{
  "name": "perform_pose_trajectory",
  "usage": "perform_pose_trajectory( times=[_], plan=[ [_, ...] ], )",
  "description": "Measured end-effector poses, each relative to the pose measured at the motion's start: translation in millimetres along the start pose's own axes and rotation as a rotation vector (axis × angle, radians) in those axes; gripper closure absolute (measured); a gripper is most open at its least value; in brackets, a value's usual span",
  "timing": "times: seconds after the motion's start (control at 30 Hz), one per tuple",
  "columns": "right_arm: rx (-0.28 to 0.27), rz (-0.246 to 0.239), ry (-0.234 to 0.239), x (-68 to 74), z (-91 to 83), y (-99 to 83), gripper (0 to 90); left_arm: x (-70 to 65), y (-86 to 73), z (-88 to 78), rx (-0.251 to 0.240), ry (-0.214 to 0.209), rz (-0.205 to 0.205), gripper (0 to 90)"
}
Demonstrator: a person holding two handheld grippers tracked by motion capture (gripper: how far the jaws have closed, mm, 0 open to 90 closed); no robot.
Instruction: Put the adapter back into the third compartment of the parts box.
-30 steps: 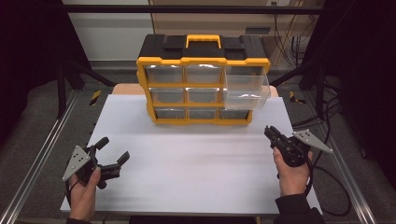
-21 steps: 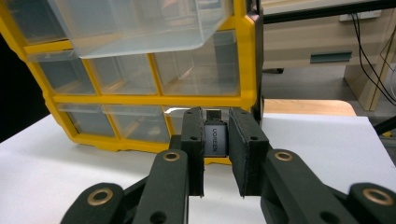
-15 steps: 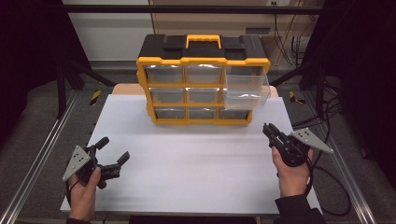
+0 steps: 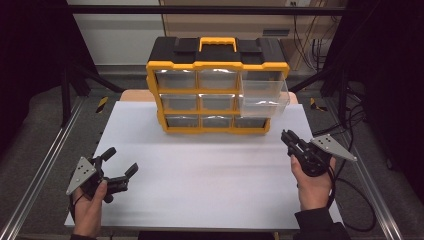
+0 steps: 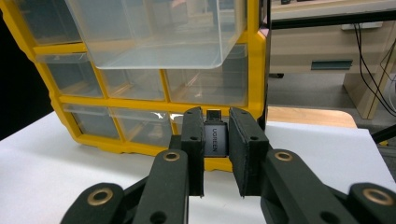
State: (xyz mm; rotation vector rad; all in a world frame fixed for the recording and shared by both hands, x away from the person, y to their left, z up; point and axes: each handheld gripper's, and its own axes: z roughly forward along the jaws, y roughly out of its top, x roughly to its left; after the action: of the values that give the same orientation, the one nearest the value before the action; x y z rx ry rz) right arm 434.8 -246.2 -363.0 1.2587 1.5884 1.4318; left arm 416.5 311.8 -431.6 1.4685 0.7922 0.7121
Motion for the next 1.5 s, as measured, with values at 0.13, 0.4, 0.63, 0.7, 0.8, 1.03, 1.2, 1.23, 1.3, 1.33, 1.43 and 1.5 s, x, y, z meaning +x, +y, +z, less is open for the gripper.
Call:
perform_pose_trajectory(
  times=[0.13,0.4,0.63,0.7,0.8,1.03,1.2,1.23,1.3,1.33,1.43,1.5],
  plan=[
    [0.002,0.0,0.002,-0.9,-1.7,5.3,76.6,-0.4,0.4,-1.0,0.0,0.002,0.005,2.0],
    [-0.024,-0.022,0.0,-1.4,-10.2,24.5,76.6,-0.5,0.0,-0.5,0.003,0.0,0.004,2.0],
    [-0.037,-0.034,0.008,0.9,-13.4,39.6,76.6,-0.2,0.0,-1.0,0.003,0.003,0.005,1.9],
    [-0.042,-0.034,0.013,2.1,-14.4,44.1,76.6,-0.2,-0.1,-0.8,0.003,0.003,0.003,2.0],
    [-0.047,-0.049,0.011,4.4,-14.2,49.9,76.6,-0.4,0.0,-0.8,0.003,0.001,0.004,2.0],
    [-0.077,-0.047,0.001,6.0,-16.8,63.4,76.6,-0.2,-0.2,-0.6,0.003,-0.001,0.004,2.1],
    [-0.089,-0.062,-0.009,9.9,-17.8,71.2,76.6,-0.7,0.1,-0.5,0.004,-0.005,0.005,2.1],
    [-0.094,-0.061,-0.009,9.9,-18.1,72.7,76.6,-0.6,0.0,-0.6,0.003,-0.005,0.004,2.2],
    [-0.1,-0.062,-0.013,10.2,-18.5,75.0,76.6,-0.2,-0.1,-0.7,0.001,-0.004,0.001,2.2],
    [-0.101,-0.061,-0.015,10.5,-18.7,75.5,76.6,0.0,-0.1,-0.7,0.001,-0.004,-0.001,2.2],
    [-0.103,-0.054,-0.014,10.9,-18.8,76.3,76.6,0.0,-0.1,-0.6,0.0,-0.005,-0.001,2.2],
    [-0.106,-0.05,-0.01,10.9,-18.6,77.2,76.6,-0.1,-0.1,-0.5,0.001,-0.005,0.001,2.2]
  ],
)
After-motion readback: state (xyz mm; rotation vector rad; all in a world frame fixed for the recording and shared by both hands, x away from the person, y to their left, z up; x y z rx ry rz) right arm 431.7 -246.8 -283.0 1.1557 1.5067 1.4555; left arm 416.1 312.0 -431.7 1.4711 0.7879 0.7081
